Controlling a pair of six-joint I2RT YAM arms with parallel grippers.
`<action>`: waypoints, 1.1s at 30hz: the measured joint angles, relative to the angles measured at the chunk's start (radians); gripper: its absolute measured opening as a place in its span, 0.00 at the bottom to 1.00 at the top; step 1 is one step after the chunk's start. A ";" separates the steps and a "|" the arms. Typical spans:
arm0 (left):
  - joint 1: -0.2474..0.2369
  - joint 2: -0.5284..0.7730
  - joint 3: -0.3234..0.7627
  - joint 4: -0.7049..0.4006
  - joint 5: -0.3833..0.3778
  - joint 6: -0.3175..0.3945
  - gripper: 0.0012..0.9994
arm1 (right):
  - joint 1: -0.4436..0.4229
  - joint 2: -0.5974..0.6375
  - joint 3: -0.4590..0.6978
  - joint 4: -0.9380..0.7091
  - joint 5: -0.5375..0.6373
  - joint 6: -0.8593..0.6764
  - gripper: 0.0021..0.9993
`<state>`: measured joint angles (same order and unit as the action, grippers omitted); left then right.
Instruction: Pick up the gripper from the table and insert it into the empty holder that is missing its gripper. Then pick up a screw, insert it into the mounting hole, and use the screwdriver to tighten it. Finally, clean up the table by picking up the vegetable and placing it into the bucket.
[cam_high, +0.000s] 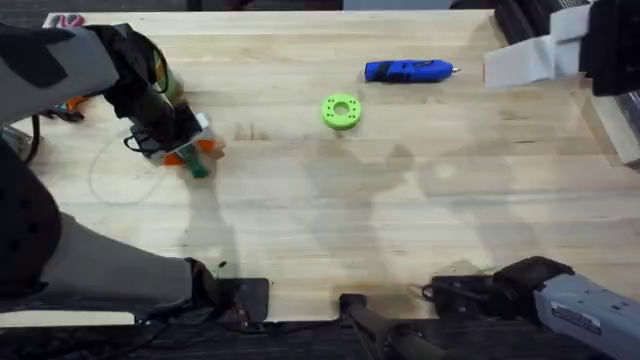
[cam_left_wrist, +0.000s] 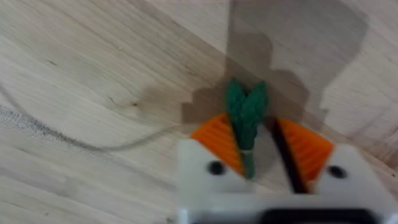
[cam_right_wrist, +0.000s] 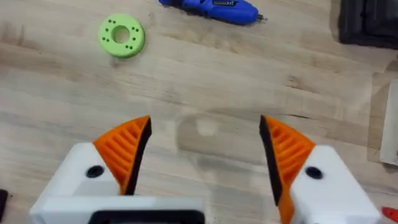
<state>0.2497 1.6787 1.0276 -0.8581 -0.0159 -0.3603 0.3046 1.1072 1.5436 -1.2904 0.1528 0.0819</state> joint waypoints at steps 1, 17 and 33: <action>0.000 0.002 0.002 0.002 -0.006 0.000 0.31 | 0.000 0.000 0.000 0.000 0.000 0.002 0.99; 0.002 -0.057 0.181 -0.107 0.061 0.178 0.01 | 0.000 0.001 0.000 0.003 0.000 0.016 1.00; 0.046 -0.162 0.349 0.086 -0.075 0.210 0.01 | 0.000 0.001 0.000 0.003 0.000 0.016 0.99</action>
<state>0.2960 1.5166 1.3769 -0.7722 -0.0909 -0.1498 0.3046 1.1080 1.5440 -1.2877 0.1528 0.0981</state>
